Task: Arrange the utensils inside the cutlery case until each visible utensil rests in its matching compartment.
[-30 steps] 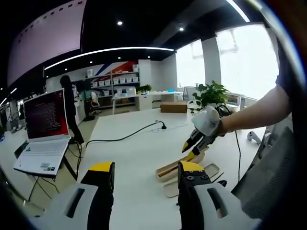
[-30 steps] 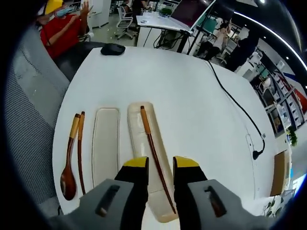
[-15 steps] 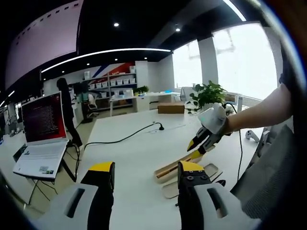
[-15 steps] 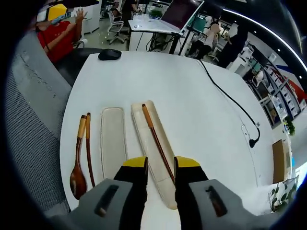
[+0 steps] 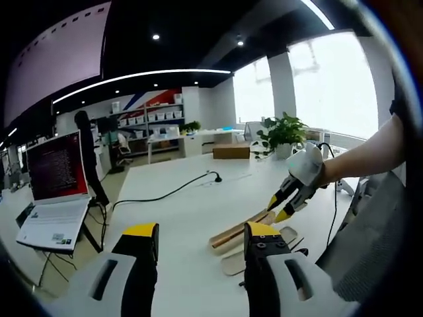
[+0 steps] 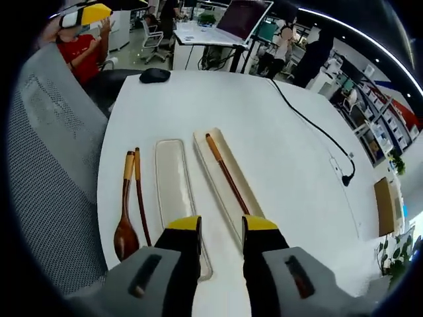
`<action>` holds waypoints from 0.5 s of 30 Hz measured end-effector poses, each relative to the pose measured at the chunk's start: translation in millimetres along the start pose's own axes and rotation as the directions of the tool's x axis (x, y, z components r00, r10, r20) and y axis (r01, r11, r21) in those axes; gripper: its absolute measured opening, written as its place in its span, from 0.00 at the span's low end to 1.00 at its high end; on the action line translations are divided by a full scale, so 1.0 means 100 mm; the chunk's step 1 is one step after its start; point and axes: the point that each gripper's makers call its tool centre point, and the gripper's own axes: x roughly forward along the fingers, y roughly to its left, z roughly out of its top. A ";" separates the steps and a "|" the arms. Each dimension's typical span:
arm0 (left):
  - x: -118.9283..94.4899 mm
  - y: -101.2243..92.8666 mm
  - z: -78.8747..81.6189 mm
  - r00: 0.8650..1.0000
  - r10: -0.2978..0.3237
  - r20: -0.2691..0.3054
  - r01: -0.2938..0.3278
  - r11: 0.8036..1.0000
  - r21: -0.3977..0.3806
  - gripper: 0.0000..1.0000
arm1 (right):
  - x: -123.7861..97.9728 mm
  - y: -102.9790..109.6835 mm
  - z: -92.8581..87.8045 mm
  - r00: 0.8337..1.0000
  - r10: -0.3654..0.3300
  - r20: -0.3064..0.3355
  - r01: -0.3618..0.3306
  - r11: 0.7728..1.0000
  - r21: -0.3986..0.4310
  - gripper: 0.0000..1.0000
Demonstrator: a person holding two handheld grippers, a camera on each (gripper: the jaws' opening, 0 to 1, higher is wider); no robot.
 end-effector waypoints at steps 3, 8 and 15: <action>0.01 -0.03 0.00 1.000 -0.010 -0.001 0.010 1.000 0.015 0.53 | -0.03 0.04 -0.02 1.000 -0.001 0.001 0.001 1.000 0.006 0.21; 0.01 -0.03 0.00 1.000 -0.018 0.001 0.018 1.000 0.019 0.53 | -0.07 0.13 -0.05 1.000 0.010 0.001 -0.010 1.000 0.013 0.22; 0.02 -0.07 0.00 1.000 -0.030 -0.003 0.030 0.999 0.037 0.50 | -0.09 0.29 -0.08 0.999 0.042 0.001 -0.042 0.999 0.012 0.22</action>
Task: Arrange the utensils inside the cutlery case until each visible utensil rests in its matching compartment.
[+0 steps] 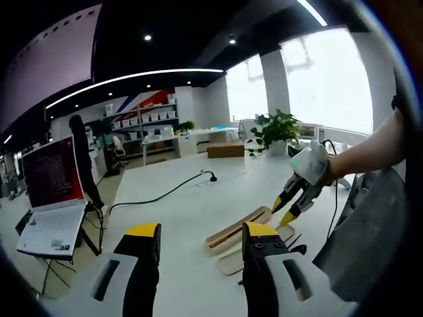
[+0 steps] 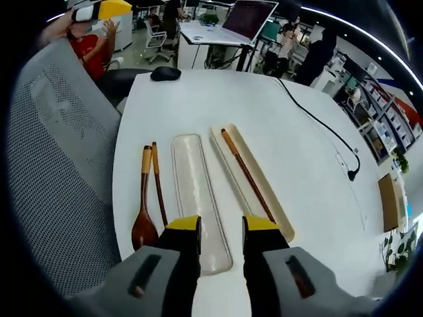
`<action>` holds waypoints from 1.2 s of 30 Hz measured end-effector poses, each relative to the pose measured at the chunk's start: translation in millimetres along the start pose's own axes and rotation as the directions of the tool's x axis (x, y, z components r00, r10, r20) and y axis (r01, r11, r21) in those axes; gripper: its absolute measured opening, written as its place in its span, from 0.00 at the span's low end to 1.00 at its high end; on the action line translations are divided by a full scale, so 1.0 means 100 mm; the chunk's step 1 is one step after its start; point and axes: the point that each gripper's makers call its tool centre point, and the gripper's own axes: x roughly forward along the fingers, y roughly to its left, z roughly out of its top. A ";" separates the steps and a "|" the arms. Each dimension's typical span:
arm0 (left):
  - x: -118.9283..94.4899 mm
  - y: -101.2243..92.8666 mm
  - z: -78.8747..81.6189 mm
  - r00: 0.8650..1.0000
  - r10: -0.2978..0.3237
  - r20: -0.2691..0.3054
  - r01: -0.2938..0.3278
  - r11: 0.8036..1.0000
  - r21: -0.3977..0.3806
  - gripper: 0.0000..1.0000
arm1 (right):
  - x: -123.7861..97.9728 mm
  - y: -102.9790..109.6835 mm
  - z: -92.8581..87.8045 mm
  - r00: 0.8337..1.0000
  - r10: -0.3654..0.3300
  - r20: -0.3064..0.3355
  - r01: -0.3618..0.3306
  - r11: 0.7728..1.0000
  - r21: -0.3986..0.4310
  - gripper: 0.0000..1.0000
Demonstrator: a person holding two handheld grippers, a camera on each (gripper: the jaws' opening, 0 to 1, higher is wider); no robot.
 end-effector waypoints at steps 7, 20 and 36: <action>-0.01 0.00 -0.01 1.000 0.000 -0.001 0.000 1.000 0.004 0.50 | 0.04 0.18 -0.06 0.999 0.051 -0.006 -0.051 0.999 0.009 0.24; -0.02 0.00 -0.01 1.000 0.008 -0.010 -0.008 1.000 0.023 0.51 | 0.17 0.46 -0.16 0.988 0.152 -0.036 -0.152 0.988 0.007 0.23; -0.02 0.03 -0.04 1.000 0.020 -0.019 -0.020 0.999 0.036 0.51 | 0.34 0.67 -0.27 0.971 0.225 -0.084 -0.228 0.974 -0.017 0.19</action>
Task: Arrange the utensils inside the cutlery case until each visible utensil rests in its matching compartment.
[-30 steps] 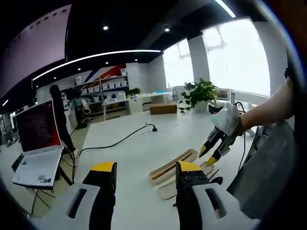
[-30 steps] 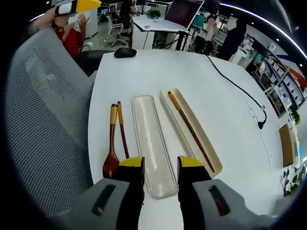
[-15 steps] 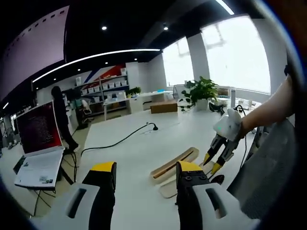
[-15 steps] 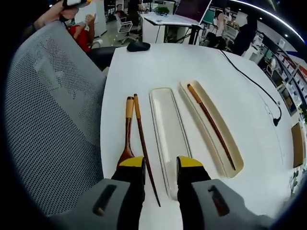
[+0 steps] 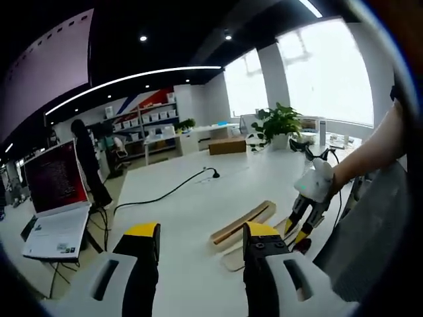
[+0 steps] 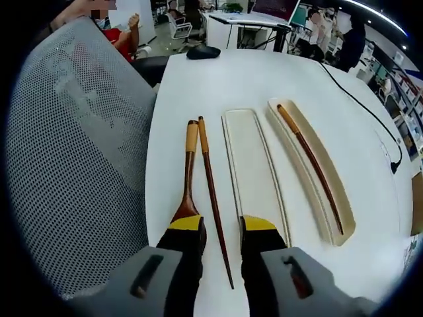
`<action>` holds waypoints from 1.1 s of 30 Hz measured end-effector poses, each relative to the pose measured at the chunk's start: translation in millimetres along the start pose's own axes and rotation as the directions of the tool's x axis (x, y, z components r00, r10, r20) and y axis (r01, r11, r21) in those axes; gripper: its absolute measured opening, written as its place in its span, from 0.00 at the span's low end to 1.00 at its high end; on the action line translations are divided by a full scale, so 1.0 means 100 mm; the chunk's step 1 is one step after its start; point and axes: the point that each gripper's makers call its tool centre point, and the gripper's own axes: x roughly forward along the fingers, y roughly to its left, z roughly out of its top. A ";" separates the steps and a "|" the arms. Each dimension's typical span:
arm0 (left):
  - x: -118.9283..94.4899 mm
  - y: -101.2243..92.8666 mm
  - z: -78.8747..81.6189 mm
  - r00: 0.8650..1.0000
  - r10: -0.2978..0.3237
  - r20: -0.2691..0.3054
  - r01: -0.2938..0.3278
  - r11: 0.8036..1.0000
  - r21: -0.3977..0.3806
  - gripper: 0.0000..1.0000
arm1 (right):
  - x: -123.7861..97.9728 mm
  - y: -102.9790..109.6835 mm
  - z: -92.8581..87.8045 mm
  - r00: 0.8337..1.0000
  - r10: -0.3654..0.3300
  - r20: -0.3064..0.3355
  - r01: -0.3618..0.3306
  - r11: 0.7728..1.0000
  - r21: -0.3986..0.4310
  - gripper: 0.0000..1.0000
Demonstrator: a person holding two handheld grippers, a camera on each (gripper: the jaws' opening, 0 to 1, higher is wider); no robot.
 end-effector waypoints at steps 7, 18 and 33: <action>0.00 -0.01 -0.01 1.000 -0.002 -0.005 0.002 1.000 0.005 0.51 | 0.10 0.01 0.05 1.000 0.014 -0.018 -0.014 1.000 -0.024 0.17; 0.01 -0.02 -0.03 1.000 -0.008 -0.015 0.008 1.000 0.008 0.51 | 0.22 0.06 0.14 0.998 0.047 -0.039 -0.049 0.996 -0.077 0.12; 0.03 -0.02 -0.06 1.000 -0.010 -0.029 0.010 1.000 0.015 0.51 | 0.32 0.05 0.21 0.996 0.050 -0.072 -0.058 0.991 -0.119 0.11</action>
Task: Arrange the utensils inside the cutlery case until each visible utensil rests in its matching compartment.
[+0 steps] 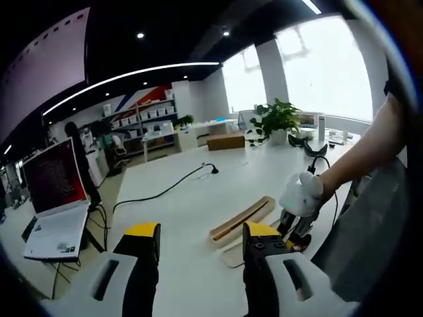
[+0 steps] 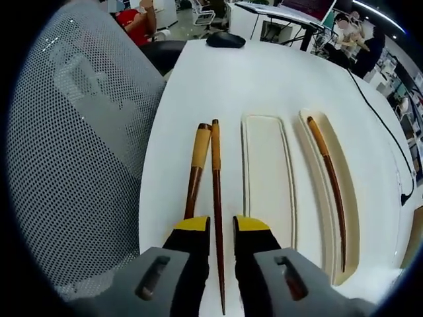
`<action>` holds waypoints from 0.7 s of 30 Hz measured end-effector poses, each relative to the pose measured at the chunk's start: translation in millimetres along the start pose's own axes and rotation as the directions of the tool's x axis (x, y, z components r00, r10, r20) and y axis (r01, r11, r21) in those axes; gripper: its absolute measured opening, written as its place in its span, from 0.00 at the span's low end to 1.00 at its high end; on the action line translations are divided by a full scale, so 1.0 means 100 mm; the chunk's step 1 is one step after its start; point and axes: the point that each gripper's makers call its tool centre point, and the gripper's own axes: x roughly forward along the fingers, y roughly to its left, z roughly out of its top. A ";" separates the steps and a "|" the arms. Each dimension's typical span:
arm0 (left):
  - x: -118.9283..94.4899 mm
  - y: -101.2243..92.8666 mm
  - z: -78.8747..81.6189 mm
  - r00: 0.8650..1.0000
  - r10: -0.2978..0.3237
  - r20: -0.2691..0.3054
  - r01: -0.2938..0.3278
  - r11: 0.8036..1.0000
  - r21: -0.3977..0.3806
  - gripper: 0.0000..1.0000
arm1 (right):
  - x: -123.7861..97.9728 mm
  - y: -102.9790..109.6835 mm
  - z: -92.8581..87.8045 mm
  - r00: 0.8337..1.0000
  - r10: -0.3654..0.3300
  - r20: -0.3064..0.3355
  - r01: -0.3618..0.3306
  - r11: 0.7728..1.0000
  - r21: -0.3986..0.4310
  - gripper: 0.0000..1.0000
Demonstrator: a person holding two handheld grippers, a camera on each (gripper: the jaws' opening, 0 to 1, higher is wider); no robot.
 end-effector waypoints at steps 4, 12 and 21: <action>0.01 -0.01 -0.02 1.000 -0.002 -0.009 0.002 1.000 0.007 0.51 | 0.00 0.00 0.00 1.000 0.001 -0.009 -0.001 1.000 0.002 0.12; 0.01 -0.02 -0.04 1.000 0.001 -0.029 0.001 0.999 0.035 0.51 | 0.02 0.01 0.02 0.999 0.006 -0.032 -0.006 1.000 -0.015 0.09; 0.02 -0.01 -0.05 0.999 0.009 -0.041 -0.007 0.999 0.041 0.51 | 0.05 -0.02 0.05 0.999 -0.003 -0.044 0.003 1.000 -0.014 0.01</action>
